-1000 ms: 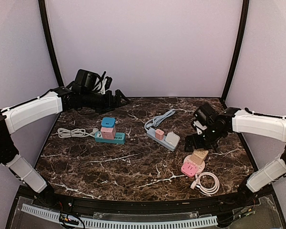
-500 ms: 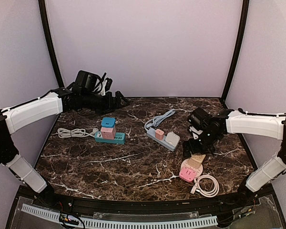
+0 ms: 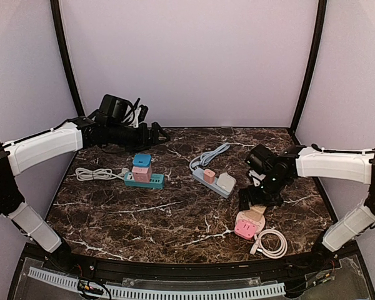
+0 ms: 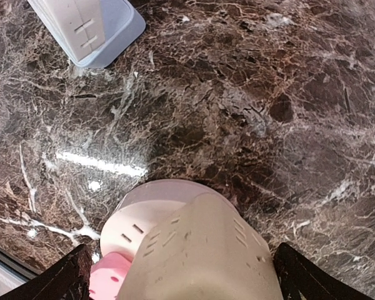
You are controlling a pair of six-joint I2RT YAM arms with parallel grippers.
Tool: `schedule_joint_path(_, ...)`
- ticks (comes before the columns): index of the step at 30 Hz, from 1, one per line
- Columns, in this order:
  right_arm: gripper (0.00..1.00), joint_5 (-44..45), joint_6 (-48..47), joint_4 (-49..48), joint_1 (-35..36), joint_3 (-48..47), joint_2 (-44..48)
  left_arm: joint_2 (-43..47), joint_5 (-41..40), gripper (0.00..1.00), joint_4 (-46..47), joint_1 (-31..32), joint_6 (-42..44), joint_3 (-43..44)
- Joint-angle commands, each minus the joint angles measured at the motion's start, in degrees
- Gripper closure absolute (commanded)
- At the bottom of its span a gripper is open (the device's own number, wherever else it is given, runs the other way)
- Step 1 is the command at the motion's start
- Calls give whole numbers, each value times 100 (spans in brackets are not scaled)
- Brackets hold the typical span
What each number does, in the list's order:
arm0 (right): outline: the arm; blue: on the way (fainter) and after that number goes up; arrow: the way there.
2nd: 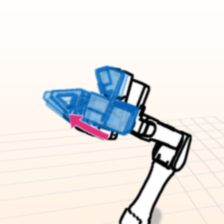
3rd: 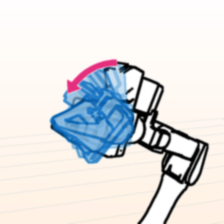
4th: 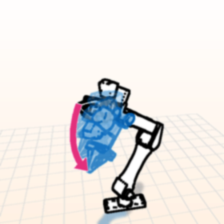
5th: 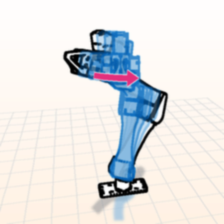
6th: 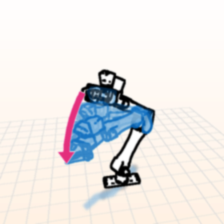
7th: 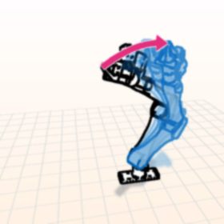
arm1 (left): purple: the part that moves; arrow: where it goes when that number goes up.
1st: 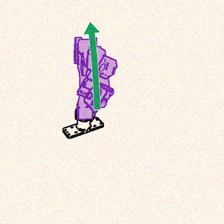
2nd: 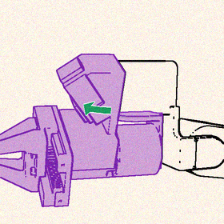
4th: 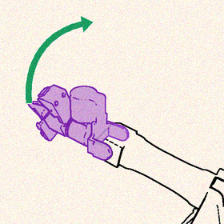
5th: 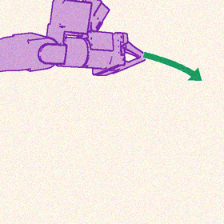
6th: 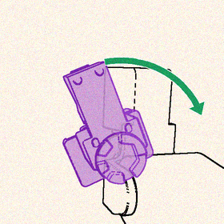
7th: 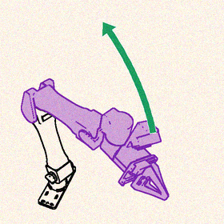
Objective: Pull the plug off the socket
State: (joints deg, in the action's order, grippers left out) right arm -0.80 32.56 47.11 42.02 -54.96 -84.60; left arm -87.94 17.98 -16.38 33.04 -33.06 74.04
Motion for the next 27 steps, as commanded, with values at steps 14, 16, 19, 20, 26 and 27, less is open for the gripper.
schedule_joint_path(14, 21, 59, 455, 299, 504, 68, 126, 206, 246, 1, -27, 27, 75, -46)
schedule_joint_path(16, 23, 58, 487, 276, 532, 44, 70, 205, 253, 1, -28, 27, 77, -54)
schedule_joint_path(19, 28, 248, 601, 269, 544, -81, -43, 215, 250, 1, -24, 27, 80, -44)
schedule_joint_path(20, 30, 317, 678, 272, 544, -146, -92, 211, 255, 1, -23, 27, 80, -36)
schedule_joint_path(26, 40, 481, 1276, 39, 544, -745, -615, 206, 268, 1, -14, 25, 65, -36)
schedule_joint_path(27, 42, 511, 1404, -21, 544, -853, -717, 207, 268, 1, -10, 26, 64, -37)
